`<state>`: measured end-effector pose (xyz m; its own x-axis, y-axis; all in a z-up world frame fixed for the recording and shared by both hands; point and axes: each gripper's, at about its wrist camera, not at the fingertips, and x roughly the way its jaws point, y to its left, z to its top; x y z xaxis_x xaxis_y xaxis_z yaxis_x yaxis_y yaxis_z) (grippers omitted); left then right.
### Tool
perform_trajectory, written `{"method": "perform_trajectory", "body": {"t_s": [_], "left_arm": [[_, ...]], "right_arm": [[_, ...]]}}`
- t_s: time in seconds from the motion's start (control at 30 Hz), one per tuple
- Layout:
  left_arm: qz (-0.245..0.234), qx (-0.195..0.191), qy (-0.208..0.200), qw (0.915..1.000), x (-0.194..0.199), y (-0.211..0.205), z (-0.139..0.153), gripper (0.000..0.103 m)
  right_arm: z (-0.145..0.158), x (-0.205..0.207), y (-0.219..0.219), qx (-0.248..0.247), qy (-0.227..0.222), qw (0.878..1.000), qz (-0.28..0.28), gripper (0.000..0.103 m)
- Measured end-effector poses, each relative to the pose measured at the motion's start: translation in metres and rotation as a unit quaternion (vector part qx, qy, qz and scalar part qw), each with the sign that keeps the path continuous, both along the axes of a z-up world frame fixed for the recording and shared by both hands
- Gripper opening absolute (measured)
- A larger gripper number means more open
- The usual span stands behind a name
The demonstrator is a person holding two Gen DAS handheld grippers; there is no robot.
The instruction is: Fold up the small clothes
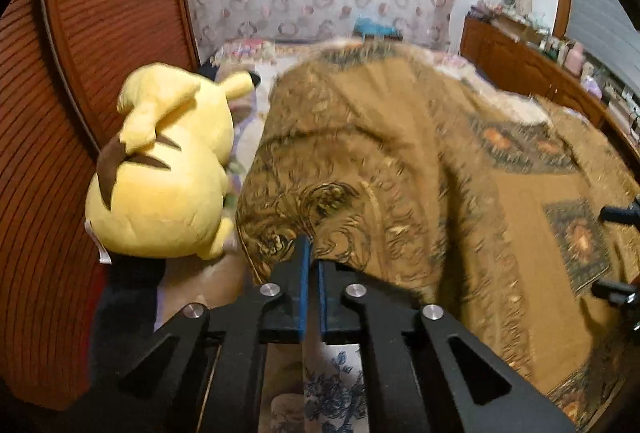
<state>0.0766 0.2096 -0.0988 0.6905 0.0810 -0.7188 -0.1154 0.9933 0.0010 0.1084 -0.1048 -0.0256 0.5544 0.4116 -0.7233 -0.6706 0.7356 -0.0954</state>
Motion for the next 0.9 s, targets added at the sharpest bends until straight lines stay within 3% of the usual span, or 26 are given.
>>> {"method": "perform_trajectory", "body": {"t_s": [0.17, 0.3, 0.57, 0.77, 0.87, 0.9], "left_arm": [[-0.02, 0.013, -0.042, 0.9988, 0.0, -0.02, 0.032, 0.002], [-0.053, 0.016, -0.069, 0.9961, 0.001, -0.045, 0.056, 0.002], [-0.139, 0.036, -0.078, 0.9865, -0.011, -0.111, 0.07, 0.003], [-0.159, 0.029, -0.059, 0.9851, -0.019, -0.129, 0.061, 0.021], [-0.156, 0.017, -0.057, 0.986, -0.023, -0.125, 0.06, 0.041], [-0.154, 0.013, -0.055, 0.9864, -0.025, -0.123, 0.058, 0.042]], "right_arm": [[-0.01, -0.006, 0.003, -0.021, 0.009, 1.0, 0.0, 0.103], [-0.007, -0.004, 0.0, 0.002, 0.008, 1.0, -0.006, 0.103], [0.02, -0.023, -0.017, 0.016, -0.018, 0.999, -0.02, 0.1], [0.028, -0.016, -0.032, 0.035, -0.017, 0.999, -0.037, 0.1], [0.028, -0.015, -0.033, 0.042, -0.015, 0.998, -0.041, 0.1], [0.025, -0.013, -0.031, 0.043, -0.014, 0.998, -0.042, 0.1]]}}
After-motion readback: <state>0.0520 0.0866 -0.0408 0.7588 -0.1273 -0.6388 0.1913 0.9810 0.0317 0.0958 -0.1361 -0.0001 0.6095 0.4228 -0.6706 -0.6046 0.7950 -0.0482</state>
